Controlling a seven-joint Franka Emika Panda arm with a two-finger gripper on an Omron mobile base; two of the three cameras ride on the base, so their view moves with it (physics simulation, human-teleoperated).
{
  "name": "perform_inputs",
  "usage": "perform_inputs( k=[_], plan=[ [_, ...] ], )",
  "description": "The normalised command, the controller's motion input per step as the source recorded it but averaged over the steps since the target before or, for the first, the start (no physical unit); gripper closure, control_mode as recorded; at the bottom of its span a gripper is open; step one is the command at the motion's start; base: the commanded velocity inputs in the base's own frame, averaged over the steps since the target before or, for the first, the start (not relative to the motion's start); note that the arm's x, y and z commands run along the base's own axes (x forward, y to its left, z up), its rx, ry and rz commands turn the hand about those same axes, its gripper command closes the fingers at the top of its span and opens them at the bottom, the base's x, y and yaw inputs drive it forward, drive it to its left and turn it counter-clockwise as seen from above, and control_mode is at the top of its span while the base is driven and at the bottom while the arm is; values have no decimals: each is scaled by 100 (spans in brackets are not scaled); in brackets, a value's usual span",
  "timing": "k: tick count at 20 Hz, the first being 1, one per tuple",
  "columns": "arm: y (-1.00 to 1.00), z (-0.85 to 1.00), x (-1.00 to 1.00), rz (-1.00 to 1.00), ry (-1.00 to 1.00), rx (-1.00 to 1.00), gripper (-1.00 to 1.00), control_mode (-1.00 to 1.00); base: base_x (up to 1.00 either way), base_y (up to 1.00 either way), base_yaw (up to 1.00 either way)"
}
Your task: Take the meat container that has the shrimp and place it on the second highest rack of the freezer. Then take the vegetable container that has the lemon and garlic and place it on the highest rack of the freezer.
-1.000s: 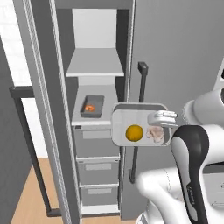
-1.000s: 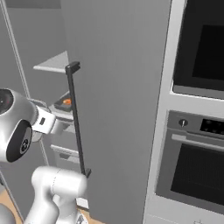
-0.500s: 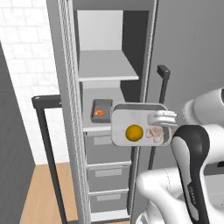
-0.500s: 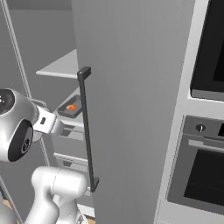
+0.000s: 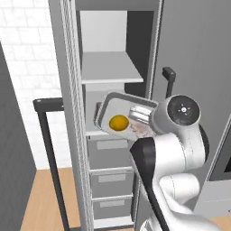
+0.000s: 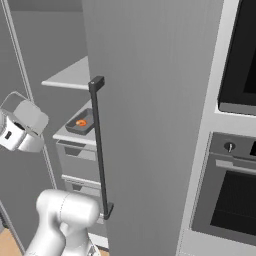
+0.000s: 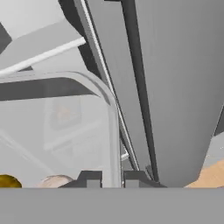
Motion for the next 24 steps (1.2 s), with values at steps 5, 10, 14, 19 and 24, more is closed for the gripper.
perform_inputs(
  k=[5, 10, 14, 19, 24],
  plan=[
    [0, 73, 50, -40, -6, 25, 100, -100, 0, 0, 0],
    [0, 78, 67, -26, -5, 31, 100, -100, 0, 0, 0],
    [0, 23, 90, -13, 0, 43, 100, -100, 0, 0, 0],
    [0, 0, 100, -9, 0, 44, 100, -100, 0, 0, 0],
    [25, 0, 100, -6, 1, 21, 100, -100, 0, 0, 0]
  ],
)
